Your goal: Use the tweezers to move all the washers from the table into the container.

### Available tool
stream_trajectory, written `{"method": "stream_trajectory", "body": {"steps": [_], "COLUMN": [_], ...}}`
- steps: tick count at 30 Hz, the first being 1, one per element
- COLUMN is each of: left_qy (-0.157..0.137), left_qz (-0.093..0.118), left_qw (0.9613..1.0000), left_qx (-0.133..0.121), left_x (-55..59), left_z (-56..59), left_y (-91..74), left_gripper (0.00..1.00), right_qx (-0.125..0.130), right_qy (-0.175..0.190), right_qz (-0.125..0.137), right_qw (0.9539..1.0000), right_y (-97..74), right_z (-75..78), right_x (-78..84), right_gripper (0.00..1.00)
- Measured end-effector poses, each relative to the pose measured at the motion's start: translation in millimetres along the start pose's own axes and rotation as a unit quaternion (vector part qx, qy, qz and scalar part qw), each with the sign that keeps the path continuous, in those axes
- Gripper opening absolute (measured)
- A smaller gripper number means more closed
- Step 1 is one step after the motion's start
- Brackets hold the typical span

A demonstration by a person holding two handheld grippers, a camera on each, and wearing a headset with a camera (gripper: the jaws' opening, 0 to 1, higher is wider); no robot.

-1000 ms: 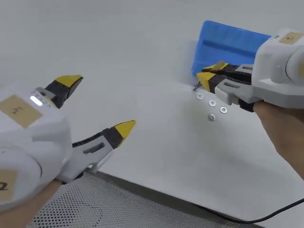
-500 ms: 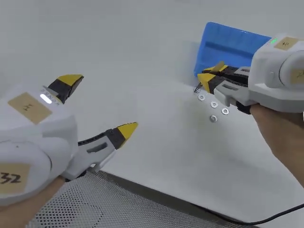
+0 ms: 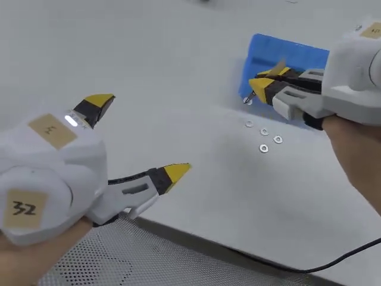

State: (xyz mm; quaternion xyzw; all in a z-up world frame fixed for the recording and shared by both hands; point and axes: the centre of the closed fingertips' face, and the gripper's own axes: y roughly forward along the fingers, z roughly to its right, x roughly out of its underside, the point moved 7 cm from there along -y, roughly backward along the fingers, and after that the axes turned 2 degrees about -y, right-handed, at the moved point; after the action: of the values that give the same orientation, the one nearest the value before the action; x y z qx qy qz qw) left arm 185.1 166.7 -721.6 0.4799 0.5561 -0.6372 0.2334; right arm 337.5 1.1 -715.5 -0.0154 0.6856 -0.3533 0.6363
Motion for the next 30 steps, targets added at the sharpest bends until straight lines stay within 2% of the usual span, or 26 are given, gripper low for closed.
{"method": "stream_trajectory", "body": {"steps": [6,9,16,21,25,30], "left_qy": [-0.006,-0.010,-0.010,-0.002,-0.002,0.008], "left_qz": [-0.004,-0.010,-0.017,-0.028,-0.032,-0.032], "left_qw": [0.9998,0.9993,0.9986,0.9975,0.9975,0.9975], "left_qx": [0.019,0.033,0.049,0.065,0.063,0.062], "left_x": [0.2,1.0,3.3,6.7,9.1,9.6], "left_z": [5.9,9.9,14.9,19.8,18.2,19.2], "left_y": [0.6,0.9,4.2,5.9,7.1,7.5], "left_gripper": [0.88,0.85,0.94,0.98,0.99,0.99], "right_qx": [0.022,0.035,0.050,0.050,0.045,0.041], "right_qy": [0.000,0.008,0.020,0.025,0.027,0.044], "right_qz": [0.017,0.023,0.031,0.027,0.019,0.002], "right_qw": [0.9996,0.9991,0.9980,0.9981,0.9984,0.9982], "right_y": [-8.9,-7.4,1.8,14.0,23.0,37.4], "right_z": [10.8,21.2,37.0,45.6,45.7,51.3], "right_x": [-13.4,-16.2,-19.2,-15.0,-11.0,1.6], "right_gripper": [0.01,0.01,0.01,0.02,0.02,0.02]}}
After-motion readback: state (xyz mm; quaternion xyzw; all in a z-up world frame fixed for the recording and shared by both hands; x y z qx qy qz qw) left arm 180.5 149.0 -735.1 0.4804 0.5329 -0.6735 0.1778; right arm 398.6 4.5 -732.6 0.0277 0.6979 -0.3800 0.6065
